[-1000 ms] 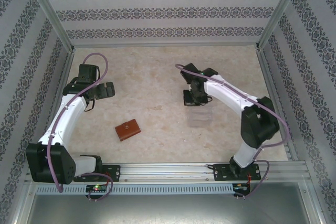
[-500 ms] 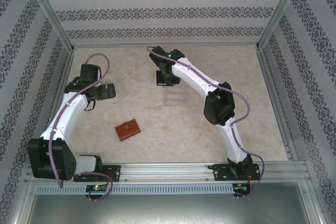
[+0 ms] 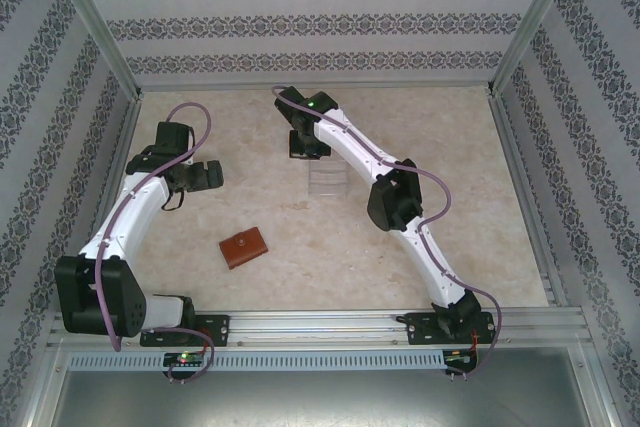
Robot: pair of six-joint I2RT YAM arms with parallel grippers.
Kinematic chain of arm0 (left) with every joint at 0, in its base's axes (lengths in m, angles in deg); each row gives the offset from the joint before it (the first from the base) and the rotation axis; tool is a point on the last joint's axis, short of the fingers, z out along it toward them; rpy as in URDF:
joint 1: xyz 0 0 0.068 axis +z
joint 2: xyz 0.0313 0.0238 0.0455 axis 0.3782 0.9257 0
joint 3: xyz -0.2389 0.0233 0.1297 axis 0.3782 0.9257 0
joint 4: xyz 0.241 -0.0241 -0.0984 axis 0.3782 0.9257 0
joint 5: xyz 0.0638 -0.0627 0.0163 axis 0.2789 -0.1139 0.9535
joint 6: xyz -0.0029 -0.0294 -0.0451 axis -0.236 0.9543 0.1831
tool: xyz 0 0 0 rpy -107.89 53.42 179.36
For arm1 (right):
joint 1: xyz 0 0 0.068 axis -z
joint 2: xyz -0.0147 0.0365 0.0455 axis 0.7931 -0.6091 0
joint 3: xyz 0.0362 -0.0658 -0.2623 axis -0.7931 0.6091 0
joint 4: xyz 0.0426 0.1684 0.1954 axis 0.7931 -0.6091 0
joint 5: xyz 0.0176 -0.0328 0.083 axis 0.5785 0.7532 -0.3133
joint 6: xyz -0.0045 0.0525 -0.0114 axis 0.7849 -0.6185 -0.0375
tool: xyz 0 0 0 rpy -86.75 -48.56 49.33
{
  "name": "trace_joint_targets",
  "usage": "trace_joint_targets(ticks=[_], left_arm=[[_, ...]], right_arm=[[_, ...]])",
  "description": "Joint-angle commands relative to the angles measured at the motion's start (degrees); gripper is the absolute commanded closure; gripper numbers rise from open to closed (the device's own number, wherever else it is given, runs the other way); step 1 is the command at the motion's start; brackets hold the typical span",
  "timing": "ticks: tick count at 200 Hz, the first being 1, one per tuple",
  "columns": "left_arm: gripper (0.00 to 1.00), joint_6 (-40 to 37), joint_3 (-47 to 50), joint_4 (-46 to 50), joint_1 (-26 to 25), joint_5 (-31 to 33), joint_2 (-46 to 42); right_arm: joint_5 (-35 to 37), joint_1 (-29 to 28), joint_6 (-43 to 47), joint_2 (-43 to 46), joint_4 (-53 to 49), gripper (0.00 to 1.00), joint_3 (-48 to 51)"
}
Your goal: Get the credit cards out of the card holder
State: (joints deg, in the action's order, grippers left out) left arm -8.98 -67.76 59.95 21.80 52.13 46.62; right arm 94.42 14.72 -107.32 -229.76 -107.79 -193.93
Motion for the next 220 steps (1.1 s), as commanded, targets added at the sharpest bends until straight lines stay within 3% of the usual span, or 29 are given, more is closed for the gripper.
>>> trace_joint_targets(ticks=[1, 45, 142, 169, 220], left_arm=[[0.0, -0.44, -0.33, 1.53, -0.63, -1.63, 0.11], [0.0, -0.3, 0.4, 1.85, -0.63, -2.19, 0.32], [0.0, -0.84, 0.43, 2.71, -0.61, -2.48, 1.22], [0.0, -0.74, 0.54, 2.67, -0.63, -2.84, 1.29], [0.0, 0.48, 0.6, 3.08, -1.04, -5.77, 1.74]], right_arm=[[1.23, -0.56, -1.01, -1.38, -0.04, 1.0, -1.95], [0.56, -0.52, -0.8, -2.02, 1.16, 1.0, -1.98], [0.26, 0.03, 0.76, -0.43, 2.41, 0.9, -1.96], [0.63, 0.23, 1.24, 0.5, 2.26, 0.84, -1.86], [0.53, 0.07, 2.35, 3.47, 1.63, 0.83, -1.41]])
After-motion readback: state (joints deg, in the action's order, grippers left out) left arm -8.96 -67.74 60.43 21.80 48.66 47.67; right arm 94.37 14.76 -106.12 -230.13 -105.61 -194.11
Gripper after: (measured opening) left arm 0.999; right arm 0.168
